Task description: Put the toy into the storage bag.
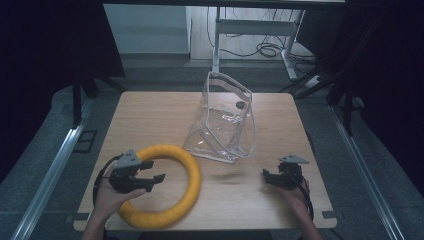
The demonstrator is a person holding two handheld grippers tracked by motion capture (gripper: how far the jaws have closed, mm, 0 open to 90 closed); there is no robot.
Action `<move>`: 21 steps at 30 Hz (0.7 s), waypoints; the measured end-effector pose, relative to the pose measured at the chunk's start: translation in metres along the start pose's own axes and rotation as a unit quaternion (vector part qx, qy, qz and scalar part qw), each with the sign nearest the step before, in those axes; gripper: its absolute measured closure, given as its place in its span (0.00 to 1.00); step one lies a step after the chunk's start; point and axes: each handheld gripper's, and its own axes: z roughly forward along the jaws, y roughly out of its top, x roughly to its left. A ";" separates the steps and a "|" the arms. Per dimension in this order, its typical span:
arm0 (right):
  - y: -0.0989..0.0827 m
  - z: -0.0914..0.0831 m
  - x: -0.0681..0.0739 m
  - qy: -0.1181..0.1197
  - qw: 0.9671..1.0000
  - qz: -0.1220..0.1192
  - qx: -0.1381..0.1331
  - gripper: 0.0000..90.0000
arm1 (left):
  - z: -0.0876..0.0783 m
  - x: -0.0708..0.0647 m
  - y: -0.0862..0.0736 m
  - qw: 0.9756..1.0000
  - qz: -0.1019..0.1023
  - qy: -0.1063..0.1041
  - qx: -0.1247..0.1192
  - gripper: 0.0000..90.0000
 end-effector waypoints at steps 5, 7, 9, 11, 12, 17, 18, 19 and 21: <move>0.000 0.000 0.000 -0.001 1.000 0.000 0.000 0.16 | -0.004 -0.016 0.003 0.998 0.036 -0.035 0.037 0.34; 0.000 0.000 0.000 -0.001 1.000 0.000 0.000 0.16 | -0.004 -0.016 0.001 0.997 0.037 -0.049 0.046 0.34; 0.000 0.000 0.000 -0.001 1.000 0.001 0.000 0.16 | -0.003 -0.016 0.000 0.997 0.035 -0.056 0.049 0.34; 0.000 0.000 0.000 0.000 1.000 0.001 -0.001 0.16 | 0.000 -0.016 -0.002 0.996 0.032 -0.059 0.052 0.34; 0.000 0.000 0.000 -0.001 1.000 0.001 -0.001 0.16 | 0.002 -0.017 -0.003 0.996 0.030 -0.059 0.055 0.34; 0.000 0.000 0.000 -0.002 1.000 0.001 -0.001 0.16 | 0.016 -0.027 -0.009 0.993 0.040 -0.063 0.089 0.34; 0.000 0.000 0.000 -0.002 1.000 0.001 -0.001 0.16 | 0.016 -0.027 -0.009 0.993 0.040 -0.063 0.089 0.35; 0.000 0.000 0.000 -0.002 1.000 0.002 -0.001 0.16 | 0.019 -0.030 -0.010 0.993 0.040 -0.063 0.093 0.35; 0.000 0.000 0.000 -0.001 1.000 0.002 -0.002 0.16 | 0.023 -0.033 -0.011 0.992 0.043 -0.067 0.101 0.35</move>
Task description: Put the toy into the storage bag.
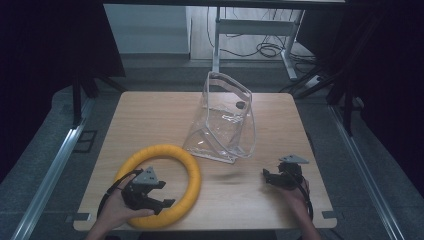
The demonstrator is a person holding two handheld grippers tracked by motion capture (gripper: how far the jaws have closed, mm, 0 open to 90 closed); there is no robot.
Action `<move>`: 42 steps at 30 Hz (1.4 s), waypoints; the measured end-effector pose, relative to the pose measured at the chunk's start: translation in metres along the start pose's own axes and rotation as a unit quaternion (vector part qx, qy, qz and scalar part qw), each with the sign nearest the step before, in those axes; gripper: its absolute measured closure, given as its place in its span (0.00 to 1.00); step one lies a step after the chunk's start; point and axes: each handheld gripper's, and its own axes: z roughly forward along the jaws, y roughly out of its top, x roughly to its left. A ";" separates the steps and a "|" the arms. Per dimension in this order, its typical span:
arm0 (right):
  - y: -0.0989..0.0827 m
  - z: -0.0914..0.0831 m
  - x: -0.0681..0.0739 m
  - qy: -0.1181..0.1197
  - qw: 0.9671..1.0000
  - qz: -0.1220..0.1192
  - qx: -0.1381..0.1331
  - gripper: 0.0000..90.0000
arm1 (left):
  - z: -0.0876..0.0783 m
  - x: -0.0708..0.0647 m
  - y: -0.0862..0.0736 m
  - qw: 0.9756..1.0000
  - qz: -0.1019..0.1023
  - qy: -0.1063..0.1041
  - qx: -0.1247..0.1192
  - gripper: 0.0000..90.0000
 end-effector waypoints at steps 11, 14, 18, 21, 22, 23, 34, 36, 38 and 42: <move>0.000 0.000 0.000 -0.001 1.000 0.001 0.000 0.17 | 0.028 -0.017 -0.007 0.996 0.033 0.001 0.077 0.36; 0.000 0.000 0.000 -0.002 1.000 0.000 0.001 0.17 | 0.034 -0.019 -0.010 0.994 0.034 0.002 0.101 0.37; 0.000 0.000 0.000 -0.002 1.000 0.001 0.001 0.17 | 0.042 -0.021 -0.011 0.991 0.035 0.008 0.129 0.40; 0.000 0.000 0.000 -0.003 1.000 0.001 0.000 0.17 | 0.045 -0.022 -0.010 0.988 0.041 0.011 0.148 0.42; 0.000 0.000 0.000 -0.003 1.000 0.001 0.000 0.17 | 0.046 -0.023 -0.009 0.987 0.040 0.012 0.153 0.43; 0.000 0.000 0.000 -0.003 1.000 0.001 0.000 0.17 | 0.047 -0.023 -0.009 0.986 0.040 0.013 0.158 0.43; 0.001 0.000 0.000 -0.004 1.000 0.001 0.000 0.17 | 0.065 -0.029 -0.003 0.981 0.024 0.029 0.191 0.50; 0.001 0.000 0.000 -0.004 1.000 0.001 0.000 0.17 | 0.065 -0.030 -0.003 0.981 0.024 0.028 0.192 0.53; 0.001 0.000 0.000 -0.004 1.000 0.001 0.000 0.17 | 0.065 -0.032 -0.003 0.981 0.022 0.034 0.189 0.55; 0.001 0.000 0.000 -0.004 1.000 0.001 0.000 0.17 | 0.064 -0.030 -0.005 0.984 0.014 0.023 0.178 0.56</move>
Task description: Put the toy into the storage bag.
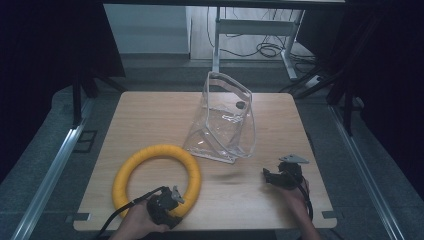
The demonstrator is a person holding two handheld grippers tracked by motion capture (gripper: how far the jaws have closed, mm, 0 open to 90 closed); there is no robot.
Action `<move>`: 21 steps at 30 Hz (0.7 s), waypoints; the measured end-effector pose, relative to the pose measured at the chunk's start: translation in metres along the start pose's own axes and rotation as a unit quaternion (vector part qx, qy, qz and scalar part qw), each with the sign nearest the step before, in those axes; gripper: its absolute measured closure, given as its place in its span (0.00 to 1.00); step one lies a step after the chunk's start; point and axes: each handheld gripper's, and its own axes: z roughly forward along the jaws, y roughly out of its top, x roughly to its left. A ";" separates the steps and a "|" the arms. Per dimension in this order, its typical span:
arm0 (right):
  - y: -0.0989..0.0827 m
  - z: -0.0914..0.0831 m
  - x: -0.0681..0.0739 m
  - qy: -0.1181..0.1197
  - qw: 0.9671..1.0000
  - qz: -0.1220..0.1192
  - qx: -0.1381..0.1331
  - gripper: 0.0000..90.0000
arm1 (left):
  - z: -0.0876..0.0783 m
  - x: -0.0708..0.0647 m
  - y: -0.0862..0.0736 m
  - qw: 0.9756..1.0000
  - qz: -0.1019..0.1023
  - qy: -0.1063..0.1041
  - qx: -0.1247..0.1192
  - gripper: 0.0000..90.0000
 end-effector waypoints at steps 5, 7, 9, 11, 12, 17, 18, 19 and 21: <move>0.000 0.000 0.000 -0.001 1.000 0.002 0.000 0.17 | -0.011 0.006 -0.002 0.998 -0.021 -0.025 -0.046 0.56; 0.000 0.000 0.000 -0.001 1.000 0.004 0.001 0.17 | -0.019 0.011 -0.002 0.996 -0.029 -0.040 -0.068 0.56; 0.000 0.000 0.000 -0.002 1.000 0.003 0.002 0.17 | -0.026 0.015 -0.004 0.994 -0.039 -0.053 -0.089 0.56; 0.000 0.000 0.000 -0.002 1.000 0.003 0.001 0.17 | -0.033 0.019 -0.007 0.991 -0.045 -0.063 -0.107 0.56; 0.000 0.000 0.000 -0.002 1.000 0.003 0.001 0.18 | -0.037 0.021 -0.008 0.990 -0.048 -0.067 -0.117 0.56; 0.001 0.000 0.000 -0.003 1.000 0.004 0.001 0.18 | -0.059 0.031 -0.018 0.978 -0.066 -0.091 -0.175 0.56; 0.001 0.000 0.000 -0.003 1.000 0.004 0.001 0.18 | -0.064 0.034 -0.021 0.976 -0.068 -0.094 -0.186 0.56; 0.001 0.000 0.000 -0.003 1.000 0.004 0.001 0.18 | -0.069 0.037 -0.023 0.972 -0.073 -0.097 -0.201 0.56; 0.001 0.000 0.000 -0.003 1.000 0.004 0.001 0.18 | -0.077 0.041 -0.027 0.964 -0.084 -0.102 -0.232 0.56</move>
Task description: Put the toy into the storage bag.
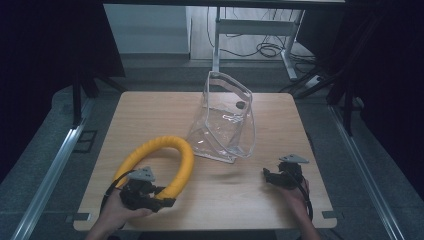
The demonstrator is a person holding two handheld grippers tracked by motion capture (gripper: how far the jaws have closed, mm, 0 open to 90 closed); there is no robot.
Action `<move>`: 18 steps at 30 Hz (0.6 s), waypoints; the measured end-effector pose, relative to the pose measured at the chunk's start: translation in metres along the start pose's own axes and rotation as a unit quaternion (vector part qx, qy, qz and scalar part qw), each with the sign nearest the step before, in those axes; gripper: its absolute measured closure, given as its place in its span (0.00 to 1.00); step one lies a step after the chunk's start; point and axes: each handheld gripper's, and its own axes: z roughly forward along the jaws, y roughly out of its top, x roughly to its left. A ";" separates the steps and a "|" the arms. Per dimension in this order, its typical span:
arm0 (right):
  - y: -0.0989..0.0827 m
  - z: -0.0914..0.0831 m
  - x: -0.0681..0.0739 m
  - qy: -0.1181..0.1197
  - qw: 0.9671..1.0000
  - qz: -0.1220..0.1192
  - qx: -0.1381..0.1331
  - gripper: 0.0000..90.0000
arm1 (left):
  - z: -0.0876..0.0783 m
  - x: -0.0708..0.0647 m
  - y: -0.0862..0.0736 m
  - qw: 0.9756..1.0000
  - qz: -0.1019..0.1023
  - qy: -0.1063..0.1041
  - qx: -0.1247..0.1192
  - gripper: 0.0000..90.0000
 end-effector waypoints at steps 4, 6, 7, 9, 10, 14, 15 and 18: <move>0.000 0.000 0.000 0.000 1.000 0.001 0.000 0.18 | -0.018 0.006 0.002 0.999 -0.008 0.000 -0.047 0.56; 0.000 0.000 0.000 0.000 1.000 0.002 0.000 0.18 | -0.026 0.009 0.003 0.997 -0.016 0.007 -0.072 0.56; 0.000 0.000 0.000 -0.001 1.000 0.001 0.000 0.18 | -0.031 0.011 0.004 0.996 -0.020 0.011 -0.084 0.56; 0.000 0.000 0.000 -0.001 1.000 0.001 -0.001 0.18 | -0.040 0.015 0.005 0.994 -0.027 0.018 -0.108 0.56; 0.000 0.000 0.000 -0.001 1.000 0.002 -0.001 0.18 | -0.044 0.017 0.005 0.992 -0.030 0.019 -0.121 0.56; 0.000 0.000 0.000 -0.001 1.000 0.002 0.000 0.18 | -0.060 0.027 0.005 0.985 -0.045 0.011 -0.166 0.56; 0.000 0.000 0.000 -0.002 1.000 0.002 0.000 0.18 | -0.063 0.029 0.006 0.983 -0.049 0.010 -0.176 0.56; 0.000 0.000 0.000 -0.002 1.000 0.003 0.000 0.18 | -0.071 0.034 0.006 0.977 -0.059 0.010 -0.203 0.56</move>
